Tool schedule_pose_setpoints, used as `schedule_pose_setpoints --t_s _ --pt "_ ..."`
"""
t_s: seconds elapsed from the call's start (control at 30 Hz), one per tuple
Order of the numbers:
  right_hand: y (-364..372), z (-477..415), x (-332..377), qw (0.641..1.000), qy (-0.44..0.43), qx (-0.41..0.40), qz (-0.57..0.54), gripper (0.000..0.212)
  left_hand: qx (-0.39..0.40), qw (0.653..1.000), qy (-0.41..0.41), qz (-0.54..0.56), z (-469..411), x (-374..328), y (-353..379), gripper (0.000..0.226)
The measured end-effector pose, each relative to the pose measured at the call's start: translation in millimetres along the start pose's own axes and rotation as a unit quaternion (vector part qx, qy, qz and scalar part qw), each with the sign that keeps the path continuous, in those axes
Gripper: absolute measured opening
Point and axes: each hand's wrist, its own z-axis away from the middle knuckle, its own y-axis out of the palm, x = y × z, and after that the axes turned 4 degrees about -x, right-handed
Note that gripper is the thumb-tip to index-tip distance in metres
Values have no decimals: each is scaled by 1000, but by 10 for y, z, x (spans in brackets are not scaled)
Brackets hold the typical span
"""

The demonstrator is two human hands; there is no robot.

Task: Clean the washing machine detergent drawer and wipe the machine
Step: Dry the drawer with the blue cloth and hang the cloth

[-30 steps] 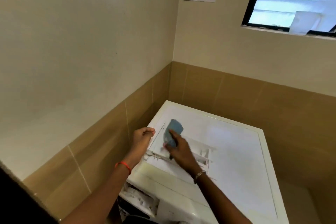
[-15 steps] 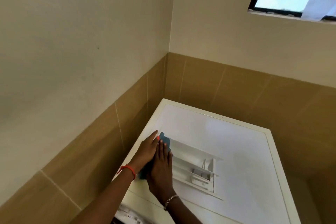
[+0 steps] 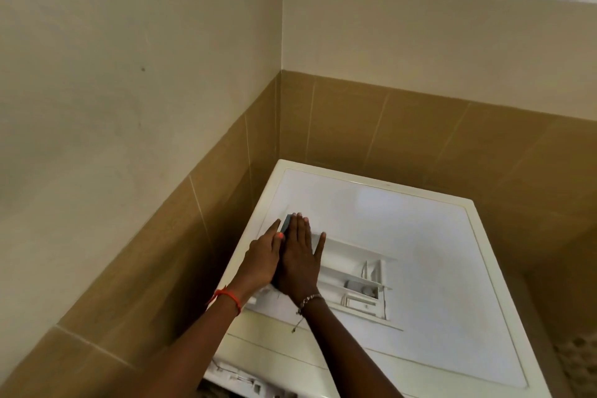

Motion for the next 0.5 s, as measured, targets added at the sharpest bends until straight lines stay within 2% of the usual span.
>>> schedule_pose_setpoints --t_s 0.07,0.2,0.3,0.43,0.5 --pt "-29 -128 -68 999 27 0 -35 59 -2 1000 4 5 5 -1 1 44" --pt "-135 -249 -284 999 -10 21 -35 36 -11 1000 5 -29 -3 22 3 44" --pt "-267 -247 -564 998 -11 64 -1 37 -17 998 14 -56 -6 47 20 45" --pt "-466 -158 -962 991 -45 114 57 50 -23 996 9 -91 -5 55 28 45" --pt "-528 -104 -1157 992 -34 112 55 45 -22 996 5 -91 -2 47 27 45"
